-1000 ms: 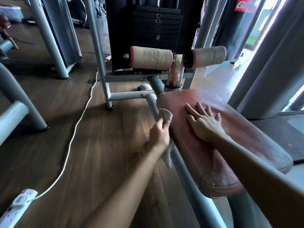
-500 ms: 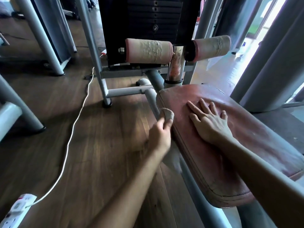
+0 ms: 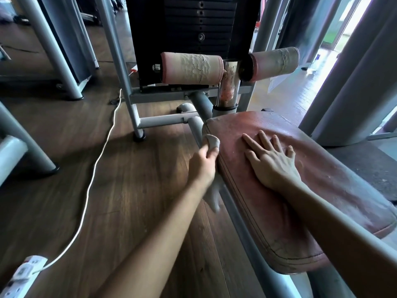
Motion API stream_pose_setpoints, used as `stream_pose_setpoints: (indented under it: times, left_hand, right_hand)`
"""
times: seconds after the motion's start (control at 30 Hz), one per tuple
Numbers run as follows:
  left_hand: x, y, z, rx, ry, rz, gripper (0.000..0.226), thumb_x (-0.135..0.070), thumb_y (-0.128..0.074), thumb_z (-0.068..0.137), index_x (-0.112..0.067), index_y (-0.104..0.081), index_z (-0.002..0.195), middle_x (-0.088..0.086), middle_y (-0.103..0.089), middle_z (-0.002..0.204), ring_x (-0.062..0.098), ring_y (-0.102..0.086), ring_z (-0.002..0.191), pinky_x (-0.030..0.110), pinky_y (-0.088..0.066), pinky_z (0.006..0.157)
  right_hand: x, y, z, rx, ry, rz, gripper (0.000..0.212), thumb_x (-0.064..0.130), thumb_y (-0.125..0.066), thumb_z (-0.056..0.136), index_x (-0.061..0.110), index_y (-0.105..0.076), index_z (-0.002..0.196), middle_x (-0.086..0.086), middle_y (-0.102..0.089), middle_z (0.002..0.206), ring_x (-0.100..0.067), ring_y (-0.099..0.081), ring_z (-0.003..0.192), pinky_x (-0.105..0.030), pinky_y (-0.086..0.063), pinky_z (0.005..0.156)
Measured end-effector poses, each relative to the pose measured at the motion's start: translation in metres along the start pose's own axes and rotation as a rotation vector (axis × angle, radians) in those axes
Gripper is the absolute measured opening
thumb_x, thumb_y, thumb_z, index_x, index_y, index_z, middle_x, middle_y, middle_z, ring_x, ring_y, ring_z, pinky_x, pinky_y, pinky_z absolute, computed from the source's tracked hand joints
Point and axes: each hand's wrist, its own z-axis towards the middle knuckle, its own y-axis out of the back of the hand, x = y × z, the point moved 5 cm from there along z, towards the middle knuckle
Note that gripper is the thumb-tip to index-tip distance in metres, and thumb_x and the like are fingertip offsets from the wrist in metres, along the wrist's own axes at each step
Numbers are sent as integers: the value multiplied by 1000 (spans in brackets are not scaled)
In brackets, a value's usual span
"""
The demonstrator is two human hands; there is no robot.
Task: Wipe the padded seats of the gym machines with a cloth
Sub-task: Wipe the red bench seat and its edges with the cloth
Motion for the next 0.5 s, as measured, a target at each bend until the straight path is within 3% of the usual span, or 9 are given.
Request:
stream_pose_setpoints:
  times: [0.1,0.2,0.3,0.37,0.5]
  left_hand:
    - [11,-2,8,-17,44,-22,78,-69,-47,74,-16,-67,128,15,-73,115,36,-66,112,50,-51,100]
    - [-15,7,-49,64,28,87,47,-50,-56,96,-16,-66,127,12,-73,115,30,-67,108,42,-52,95]
    - [-13,5,-69,87,-34,149,33,-34,-56,102,-16,-65,127,12,-74,114,29,-68,105,37,-51,88]
    - [-10,3,-63,106,-40,185,38,-32,-55,102,-18,-60,137,13,-73,115,29,-68,105,34,-50,87]
    - [-3,0,-23,156,15,74,51,-36,-57,100,-19,-49,148,13,-61,139,29,-56,129,26,-40,101]
  right_hand:
    - [0,0,1,7,1,3,52,55,-16,103,59,-5,153,9,1,170,-25,3,156,-60,-1,121]
    - [1,1,0,-9,9,31,51,54,-20,103,57,-11,153,9,-3,169,-24,0,156,-60,-2,120]
    - [3,6,0,-70,6,93,49,54,-29,98,48,-33,147,7,-22,164,-24,-13,153,-62,-11,118]
    - [6,11,2,-82,-10,98,44,55,-32,94,42,-44,135,3,-34,153,-29,-24,145,-62,-18,115]
    - [9,17,4,-67,-49,164,41,57,-28,93,37,-48,122,-1,-40,139,-33,-31,136,-63,-20,114]
